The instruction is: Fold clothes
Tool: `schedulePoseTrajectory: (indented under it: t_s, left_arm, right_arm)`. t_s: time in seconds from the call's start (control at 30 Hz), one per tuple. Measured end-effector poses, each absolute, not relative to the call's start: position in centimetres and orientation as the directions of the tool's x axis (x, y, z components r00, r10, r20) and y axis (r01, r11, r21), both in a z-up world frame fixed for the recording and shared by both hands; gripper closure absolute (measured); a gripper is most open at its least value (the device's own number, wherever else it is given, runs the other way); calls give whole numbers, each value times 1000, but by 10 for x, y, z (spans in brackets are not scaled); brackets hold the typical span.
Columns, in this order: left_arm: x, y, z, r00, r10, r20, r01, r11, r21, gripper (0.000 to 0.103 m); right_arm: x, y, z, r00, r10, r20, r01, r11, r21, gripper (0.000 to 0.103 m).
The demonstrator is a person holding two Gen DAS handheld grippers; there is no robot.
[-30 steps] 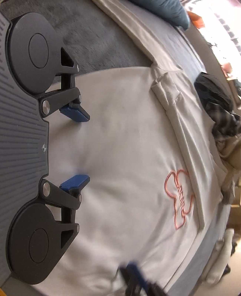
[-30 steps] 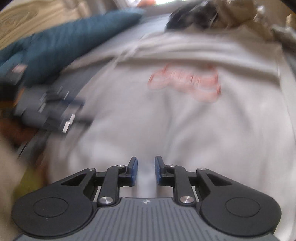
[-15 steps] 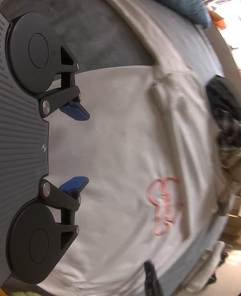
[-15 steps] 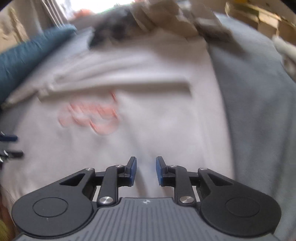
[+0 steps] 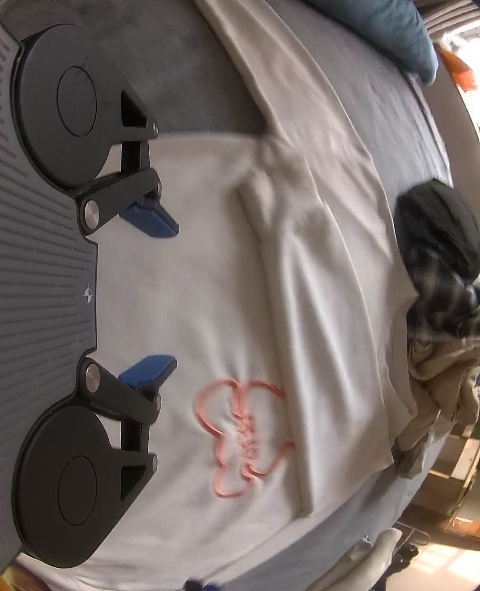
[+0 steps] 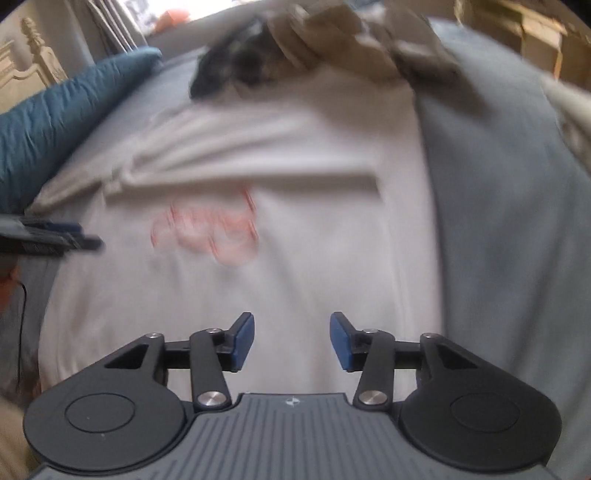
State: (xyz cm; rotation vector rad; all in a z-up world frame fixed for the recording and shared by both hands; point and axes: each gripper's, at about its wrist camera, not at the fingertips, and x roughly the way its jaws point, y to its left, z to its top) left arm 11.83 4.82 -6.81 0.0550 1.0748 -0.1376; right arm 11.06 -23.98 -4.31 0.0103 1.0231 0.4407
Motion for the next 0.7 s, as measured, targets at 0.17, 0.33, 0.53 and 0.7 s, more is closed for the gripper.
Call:
schedulePoseTrajectory:
  t_s: [0.17,0.33,0.53,0.7]
  left_arm:
    - [133,32,-72,497,-36,-867,122,992,29,29]
    - [135,37,-64,602,-36,-798,85,996,19,13]
    - [173,41,-57,673,12,-739,49,997,62,14]
    - [229,31,-84,695,111,-710,71,973,221,22]
  right_arm:
    - [142,-196,-48,400,333,-854,-375,909,179,29]
    - [156,-170,-62,439,294,-849,-386,915,117,25]
    - [197,-164,-60,576,297,-761,-352,931,98,33]
    - [223,-158,-72,585,298,-755,-347,933,99,57]
